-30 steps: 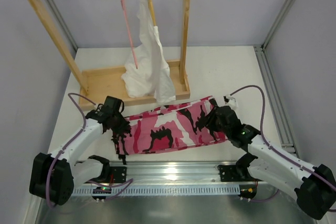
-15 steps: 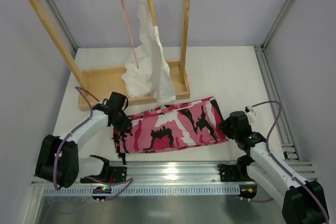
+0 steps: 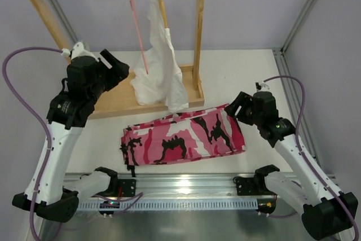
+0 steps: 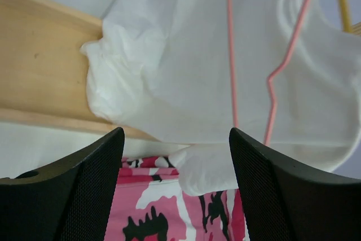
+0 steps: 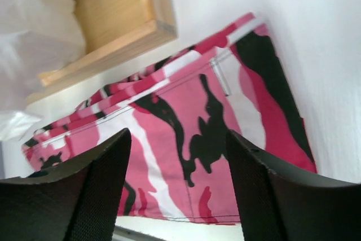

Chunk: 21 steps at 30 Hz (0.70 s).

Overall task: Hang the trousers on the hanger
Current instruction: Grab a hanger with the left arm

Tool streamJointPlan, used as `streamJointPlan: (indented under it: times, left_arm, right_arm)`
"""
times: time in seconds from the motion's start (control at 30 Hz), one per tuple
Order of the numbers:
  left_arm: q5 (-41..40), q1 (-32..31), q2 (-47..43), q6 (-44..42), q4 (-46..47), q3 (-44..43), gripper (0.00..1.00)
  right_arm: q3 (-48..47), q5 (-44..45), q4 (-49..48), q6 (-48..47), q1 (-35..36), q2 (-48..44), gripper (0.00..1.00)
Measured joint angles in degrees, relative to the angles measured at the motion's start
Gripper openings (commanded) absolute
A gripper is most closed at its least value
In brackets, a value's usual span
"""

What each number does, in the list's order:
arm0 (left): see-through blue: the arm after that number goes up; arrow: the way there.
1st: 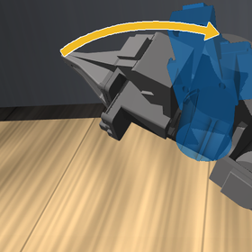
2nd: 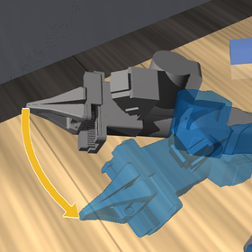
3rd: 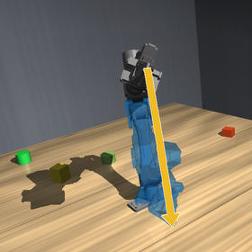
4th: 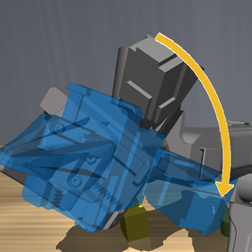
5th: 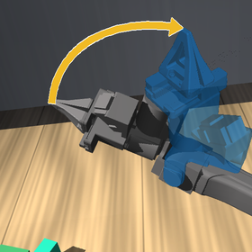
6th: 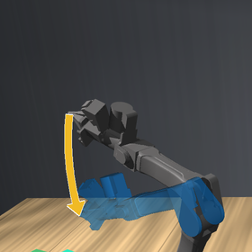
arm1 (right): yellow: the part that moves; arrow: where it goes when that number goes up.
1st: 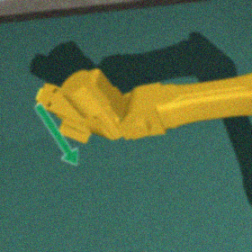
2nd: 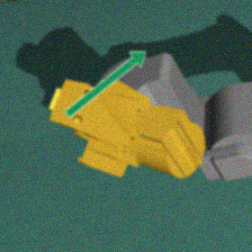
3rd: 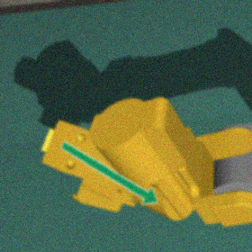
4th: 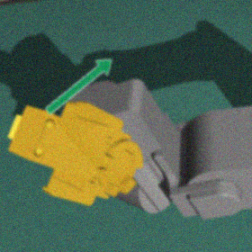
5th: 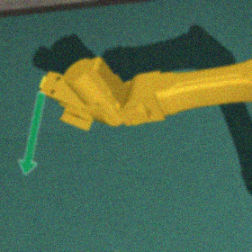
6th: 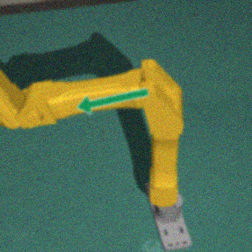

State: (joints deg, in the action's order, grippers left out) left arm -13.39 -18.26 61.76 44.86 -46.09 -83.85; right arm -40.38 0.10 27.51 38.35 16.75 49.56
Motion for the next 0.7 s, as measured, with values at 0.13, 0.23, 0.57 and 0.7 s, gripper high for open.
streamJointPlan:
  times: [0.13, 0.23, 0.57, 0.7]
  left_arm:
    - [1.2, 0.0, 2.69, -3.17, 0.63, -6.56, 0.77]
    - [2.27, 0.0, 5.95, -5.75, 1.36, -10.19, 0.78]
    - [7.23, -1.11, 17.27, -10.32, 5.62, -17.81, 0.79]
    - [7.21, -2.62, 18.64, -11.02, 7.1, -17.81, 0.75]
  right_arm:
    - [-3.91, -5.57, 0.28, -2.78, 0.07, 0.28, 0.97]
    - [-5.16, -7.76, 1.09, -4.02, 0.07, -0.37, 0.97]
    - [-5.7, -13.33, 1.49, -4.85, 0.28, -2.29, 0.95]
    - [-5.57, -14.62, 1.11, -4.83, 0.39, -2.32, 0.95]
